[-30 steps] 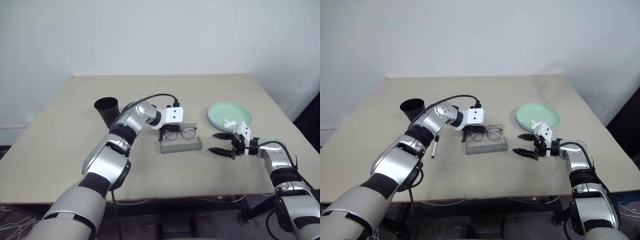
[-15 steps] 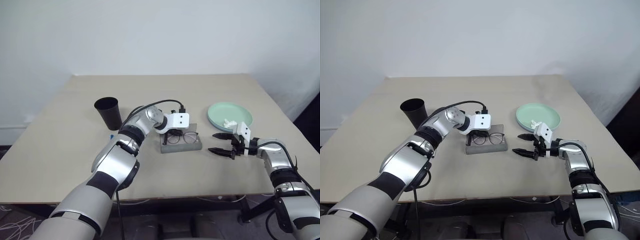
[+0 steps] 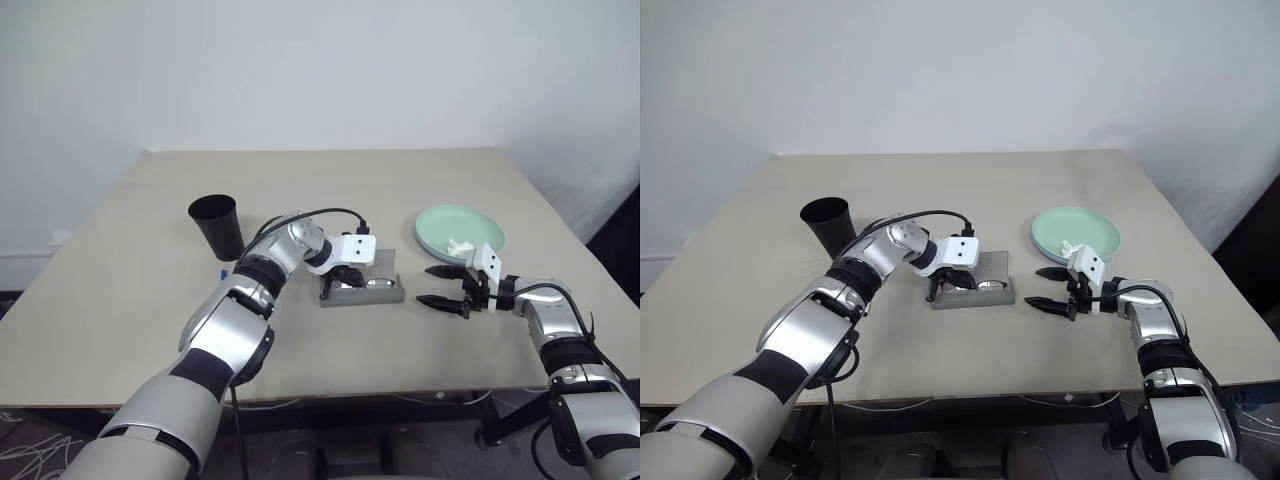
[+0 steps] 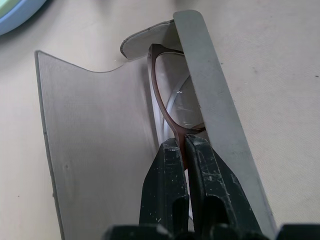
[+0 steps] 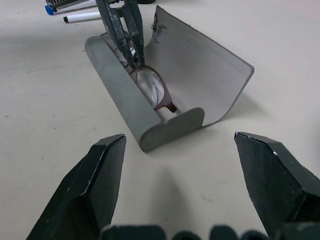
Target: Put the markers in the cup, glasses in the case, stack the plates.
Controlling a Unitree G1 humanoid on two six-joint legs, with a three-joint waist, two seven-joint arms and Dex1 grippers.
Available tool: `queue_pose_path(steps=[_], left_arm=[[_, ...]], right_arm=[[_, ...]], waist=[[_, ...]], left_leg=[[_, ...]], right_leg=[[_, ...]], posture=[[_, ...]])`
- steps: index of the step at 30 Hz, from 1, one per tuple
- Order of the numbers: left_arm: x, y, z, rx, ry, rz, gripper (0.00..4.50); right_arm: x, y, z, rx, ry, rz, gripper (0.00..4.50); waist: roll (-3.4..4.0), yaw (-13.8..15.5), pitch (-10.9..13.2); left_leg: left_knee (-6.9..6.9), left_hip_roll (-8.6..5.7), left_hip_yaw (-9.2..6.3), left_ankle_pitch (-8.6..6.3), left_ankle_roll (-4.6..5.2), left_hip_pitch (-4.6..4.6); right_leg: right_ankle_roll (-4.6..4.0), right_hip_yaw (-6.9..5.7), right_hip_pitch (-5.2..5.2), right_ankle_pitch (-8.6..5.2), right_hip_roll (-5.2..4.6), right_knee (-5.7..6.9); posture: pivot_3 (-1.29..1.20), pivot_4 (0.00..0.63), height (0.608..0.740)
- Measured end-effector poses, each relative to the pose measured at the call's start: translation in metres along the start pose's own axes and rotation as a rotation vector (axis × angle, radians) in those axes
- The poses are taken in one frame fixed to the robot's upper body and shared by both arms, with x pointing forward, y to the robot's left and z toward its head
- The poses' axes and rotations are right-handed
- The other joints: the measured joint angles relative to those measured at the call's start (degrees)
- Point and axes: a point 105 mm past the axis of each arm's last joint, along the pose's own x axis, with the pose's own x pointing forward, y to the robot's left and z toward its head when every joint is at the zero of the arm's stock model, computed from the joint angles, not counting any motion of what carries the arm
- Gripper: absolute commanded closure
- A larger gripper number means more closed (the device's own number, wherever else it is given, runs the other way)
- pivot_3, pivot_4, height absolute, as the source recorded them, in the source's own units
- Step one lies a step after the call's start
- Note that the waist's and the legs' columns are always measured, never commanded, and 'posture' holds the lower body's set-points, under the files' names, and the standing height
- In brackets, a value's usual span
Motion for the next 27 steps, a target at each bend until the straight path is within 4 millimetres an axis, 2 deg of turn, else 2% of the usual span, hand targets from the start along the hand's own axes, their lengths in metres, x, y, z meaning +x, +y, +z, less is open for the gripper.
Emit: queue_pose_path(steps=[5,6,7,12,17,22,27], left_arm=[[0.001,0.001,-0.002,-0.012,0.005,0.017,4.47],[0.002,0.001,-0.002,-0.014,0.005,0.021,4.04],[0.002,0.001,-0.002,-0.017,0.006,0.025,3.93],[0.003,0.005,-0.002,-0.04,-0.006,0.068,2.3],[0.004,0.006,0.002,-0.08,-0.047,0.073,2.3],[0.002,0.008,0.015,-0.133,-0.152,0.07,2.3],[-0.015,0.027,0.036,-0.169,-0.261,0.133,2.3]], right_arm=[[0.0,0.0,-0.002,0.004,0.002,-0.001,0.74],[0.0,0.0,-0.002,0.003,0.002,-0.001,0.74],[0.0,0.0,-0.002,0.002,0.002,-0.001,0.74],[0.0,0.0,-0.002,0.003,0.003,-0.002,0.74],[0.0,0.0,-0.002,0.003,0.004,-0.002,0.74],[0.0,0.0,-0.002,0.003,0.004,-0.002,0.74],[0.0,0.0,-0.002,0.003,0.005,-0.002,0.74]], waist=[[-0.01,-0.01,0.0],[-0.01,0.0,0.0],[-0.01,0.0,0.0],[-0.01,0.0,-0.01],[-0.01,0.07,0.0],[-0.02,0.01,0.0],[-0.02,-0.01,0.0]], left_leg=[[0.0,0.0,0.01,0.0,0.01,0.0],[0.0,0.0,0.01,0.0,0.01,0.0],[0.0,0.0,0.01,0.0,0.01,0.0],[0.02,0.0,0.01,0.0,0.01,0.02],[0.02,-0.02,-0.03,0.0,0.01,-0.02],[0.02,-0.03,-0.02,-0.01,0.02,-0.05],[0.04,-0.02,-0.02,-0.01,0.02,-0.03]], right_leg=[[0.0,0.01,0.01,0.0,0.0,0.0],[0.0,0.01,0.01,0.0,0.0,0.0],[0.0,0.01,0.01,0.0,0.0,0.0],[0.0,0.01,0.03,0.0,-0.01,0.0],[0.0,0.0,0.02,0.0,-0.01,0.0],[0.01,0.01,0.0,0.0,-0.01,-0.02],[0.01,0.01,0.01,0.0,0.0,-0.01]], posture=[[0.0,0.0,0.732],[0.0,0.0,0.732],[0.0,0.0,0.732],[0.0,0.0,0.732],[0.0,0.0,0.732],[0.0,0.0,0.732],[0.0,0.0,0.732]])
